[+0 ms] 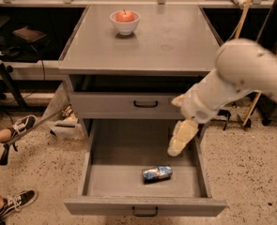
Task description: Pick redbull can from middle drawer and place on counter
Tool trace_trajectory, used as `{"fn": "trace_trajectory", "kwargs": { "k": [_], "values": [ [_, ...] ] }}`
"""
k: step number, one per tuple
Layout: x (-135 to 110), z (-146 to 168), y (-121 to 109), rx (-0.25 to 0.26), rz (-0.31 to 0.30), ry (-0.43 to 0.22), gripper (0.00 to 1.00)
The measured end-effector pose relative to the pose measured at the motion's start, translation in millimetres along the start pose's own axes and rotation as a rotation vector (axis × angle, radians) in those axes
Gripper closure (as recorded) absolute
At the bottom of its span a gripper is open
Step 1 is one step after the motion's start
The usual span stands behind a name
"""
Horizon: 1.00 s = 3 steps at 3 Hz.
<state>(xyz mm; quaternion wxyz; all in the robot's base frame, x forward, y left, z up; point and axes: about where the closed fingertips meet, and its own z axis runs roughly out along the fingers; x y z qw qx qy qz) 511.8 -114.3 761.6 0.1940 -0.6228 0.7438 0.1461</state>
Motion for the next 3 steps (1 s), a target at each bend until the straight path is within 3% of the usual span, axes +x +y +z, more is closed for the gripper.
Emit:
{"fn": "trace_trajectory", "kwargs": {
  "k": [1,2,3],
  "values": [
    [3,104,-12,-0.051,0.088,-0.064,0.00],
    [13,177,-28,-0.026,0.199,-0.098,0.00],
    [7,181,-47,0.039,0.214,-0.138,0.00]
  ]
}}
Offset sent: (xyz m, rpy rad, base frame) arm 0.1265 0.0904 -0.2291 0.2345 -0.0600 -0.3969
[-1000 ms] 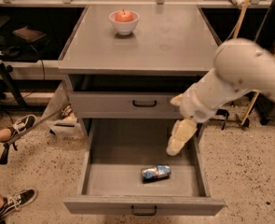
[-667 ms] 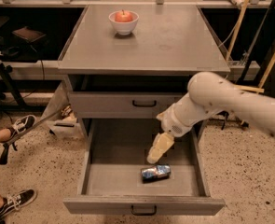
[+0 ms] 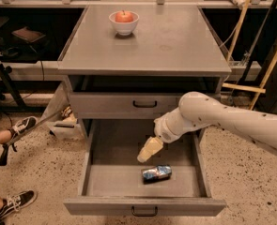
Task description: Pick redbull can from middle drawer and place on counter
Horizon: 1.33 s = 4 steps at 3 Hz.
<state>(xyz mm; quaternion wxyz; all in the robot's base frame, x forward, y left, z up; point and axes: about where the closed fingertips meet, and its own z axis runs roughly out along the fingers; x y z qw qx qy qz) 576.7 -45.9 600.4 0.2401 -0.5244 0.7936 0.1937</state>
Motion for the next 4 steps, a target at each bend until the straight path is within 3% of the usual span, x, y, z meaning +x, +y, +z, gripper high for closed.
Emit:
{"fn": "trace_trajectory", "kwargs": {
  "k": [1,2,3,4],
  "values": [
    [0,0,0,0.000,0.000,0.000,0.00],
    [-1,24,-13,0.051,-0.003,0.002,0.00],
    [11,82,-44,0.149,-0.013,0.061,0.00],
    [-2,90,-74,0.236,-0.040,0.069,0.00]
  ]
}}
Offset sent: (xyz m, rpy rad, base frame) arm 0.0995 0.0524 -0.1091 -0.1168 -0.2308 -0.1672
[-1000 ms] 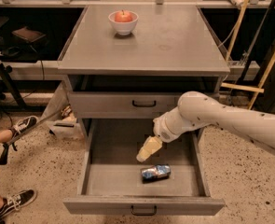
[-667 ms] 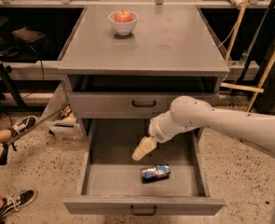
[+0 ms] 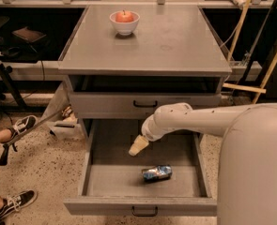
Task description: Pick redbull can from middle drawer and place on counter
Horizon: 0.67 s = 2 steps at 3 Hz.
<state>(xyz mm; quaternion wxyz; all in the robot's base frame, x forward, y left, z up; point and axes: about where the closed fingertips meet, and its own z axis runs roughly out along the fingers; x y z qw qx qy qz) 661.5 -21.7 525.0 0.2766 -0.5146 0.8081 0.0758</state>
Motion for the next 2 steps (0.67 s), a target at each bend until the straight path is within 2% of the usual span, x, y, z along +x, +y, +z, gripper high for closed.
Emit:
{"fn": "trace_trajectory", "kwargs": {
  "k": [1,2],
  "values": [
    [0,0,0,0.000,0.000,0.000,0.00],
    [31,-9,1,-0.028,-0.021,0.019,0.00]
  ]
}}
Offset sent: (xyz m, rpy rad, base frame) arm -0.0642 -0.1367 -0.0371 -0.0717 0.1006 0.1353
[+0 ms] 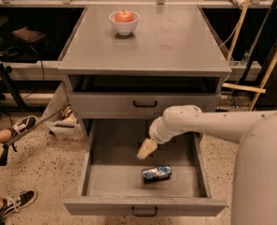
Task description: Pick redbull can from middle drawer and place on counter
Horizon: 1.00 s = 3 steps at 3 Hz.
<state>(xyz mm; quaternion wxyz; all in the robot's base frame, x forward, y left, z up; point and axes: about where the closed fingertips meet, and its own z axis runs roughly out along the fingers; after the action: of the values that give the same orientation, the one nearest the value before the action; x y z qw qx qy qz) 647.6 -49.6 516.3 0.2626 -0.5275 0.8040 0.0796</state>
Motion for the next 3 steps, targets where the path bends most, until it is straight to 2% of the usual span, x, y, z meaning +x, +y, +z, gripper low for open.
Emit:
{"fn": "trace_trajectory", "kwargs": {
  "k": [1,2,3],
  "values": [
    [65,-27,7,-0.030,-0.010,0.019,0.00],
    [107,-47,2,-0.001,0.029,0.032,0.00],
    [107,-47,2,-0.001,0.029,0.032,0.00]
  ]
}}
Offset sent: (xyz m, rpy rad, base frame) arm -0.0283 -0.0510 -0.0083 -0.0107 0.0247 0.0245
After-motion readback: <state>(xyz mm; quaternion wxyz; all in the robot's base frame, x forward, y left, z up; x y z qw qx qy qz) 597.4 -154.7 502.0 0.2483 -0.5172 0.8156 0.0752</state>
